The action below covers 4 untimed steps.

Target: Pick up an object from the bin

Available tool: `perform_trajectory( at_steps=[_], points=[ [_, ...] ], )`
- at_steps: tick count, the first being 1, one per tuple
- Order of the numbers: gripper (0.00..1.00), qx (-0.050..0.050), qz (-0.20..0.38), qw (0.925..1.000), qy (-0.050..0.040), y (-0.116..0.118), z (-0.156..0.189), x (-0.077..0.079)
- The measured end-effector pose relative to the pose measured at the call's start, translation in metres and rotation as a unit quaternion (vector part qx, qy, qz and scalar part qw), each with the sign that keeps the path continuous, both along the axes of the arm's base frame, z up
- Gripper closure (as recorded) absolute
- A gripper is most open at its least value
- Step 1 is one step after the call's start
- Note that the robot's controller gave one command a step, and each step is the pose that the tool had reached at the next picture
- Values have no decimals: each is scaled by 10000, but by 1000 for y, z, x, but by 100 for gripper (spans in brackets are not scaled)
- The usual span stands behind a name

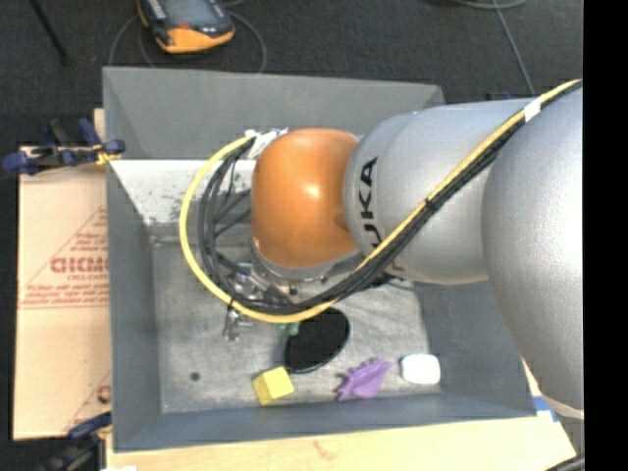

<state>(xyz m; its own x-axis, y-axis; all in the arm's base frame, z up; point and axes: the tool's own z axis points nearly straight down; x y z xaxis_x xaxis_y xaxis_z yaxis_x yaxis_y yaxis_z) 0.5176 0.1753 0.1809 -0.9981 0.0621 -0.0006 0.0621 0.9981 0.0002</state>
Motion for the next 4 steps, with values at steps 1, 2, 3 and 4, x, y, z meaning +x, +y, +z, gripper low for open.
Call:
perform_trajectory(
  at_steps=[1,2,3,4],
  points=[
    [100,9,63,10000,-40,-11,-37,-22],
    [100,4,10,10000,-2,31,-70,1],
    [100,4,-6,10000,-3,31,-70,1],
    [100,5,-22,10000,-3,31,-70,1]
  ],
)
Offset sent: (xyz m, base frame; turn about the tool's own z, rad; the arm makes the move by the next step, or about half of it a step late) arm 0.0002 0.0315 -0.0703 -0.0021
